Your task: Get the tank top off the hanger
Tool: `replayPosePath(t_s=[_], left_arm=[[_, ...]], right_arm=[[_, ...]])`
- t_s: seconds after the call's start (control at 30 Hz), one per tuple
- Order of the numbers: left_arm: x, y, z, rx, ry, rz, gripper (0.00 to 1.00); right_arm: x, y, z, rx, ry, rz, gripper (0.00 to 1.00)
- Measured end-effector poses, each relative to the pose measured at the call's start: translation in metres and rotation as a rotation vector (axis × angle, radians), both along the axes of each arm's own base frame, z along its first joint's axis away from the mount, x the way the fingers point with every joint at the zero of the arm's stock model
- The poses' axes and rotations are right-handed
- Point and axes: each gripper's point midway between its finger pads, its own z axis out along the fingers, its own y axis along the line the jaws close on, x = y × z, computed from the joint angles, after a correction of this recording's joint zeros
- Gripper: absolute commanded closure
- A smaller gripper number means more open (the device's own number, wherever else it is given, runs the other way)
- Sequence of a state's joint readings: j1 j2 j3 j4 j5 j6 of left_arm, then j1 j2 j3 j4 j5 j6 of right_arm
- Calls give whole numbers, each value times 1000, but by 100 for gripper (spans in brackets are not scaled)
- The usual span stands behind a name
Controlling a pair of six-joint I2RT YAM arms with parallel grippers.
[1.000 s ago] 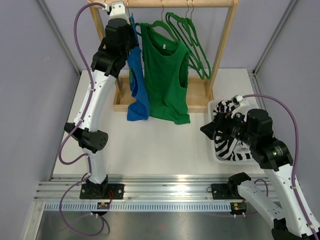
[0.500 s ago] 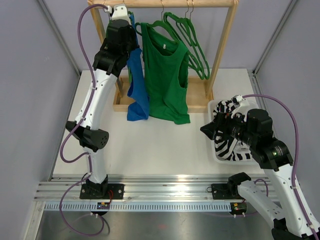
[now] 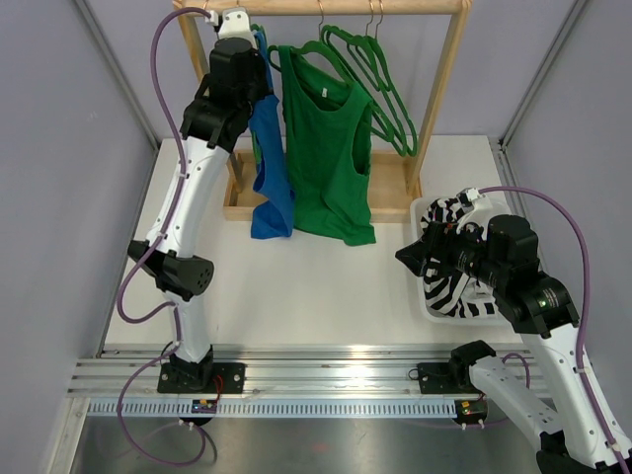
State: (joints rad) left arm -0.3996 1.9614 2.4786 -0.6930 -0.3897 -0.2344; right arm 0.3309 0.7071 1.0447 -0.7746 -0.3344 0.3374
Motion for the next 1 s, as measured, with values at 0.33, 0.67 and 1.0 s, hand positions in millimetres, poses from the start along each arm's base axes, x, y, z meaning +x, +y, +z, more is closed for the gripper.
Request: replayPosePath(t_s=[0.33, 0.67, 1.0], left_arm=[[-29, 8, 35, -25, -51, -26, 100], [-78, 19, 56, -62, -66, -56, 100], [-165, 22, 9, -70, 77, -143, 100]], right_arm=[[0, 0, 0, 0, 0, 0, 10], [0, 0, 0, 2, 0, 3, 9], [-4, 11, 9, 43, -20, 68, 1]])
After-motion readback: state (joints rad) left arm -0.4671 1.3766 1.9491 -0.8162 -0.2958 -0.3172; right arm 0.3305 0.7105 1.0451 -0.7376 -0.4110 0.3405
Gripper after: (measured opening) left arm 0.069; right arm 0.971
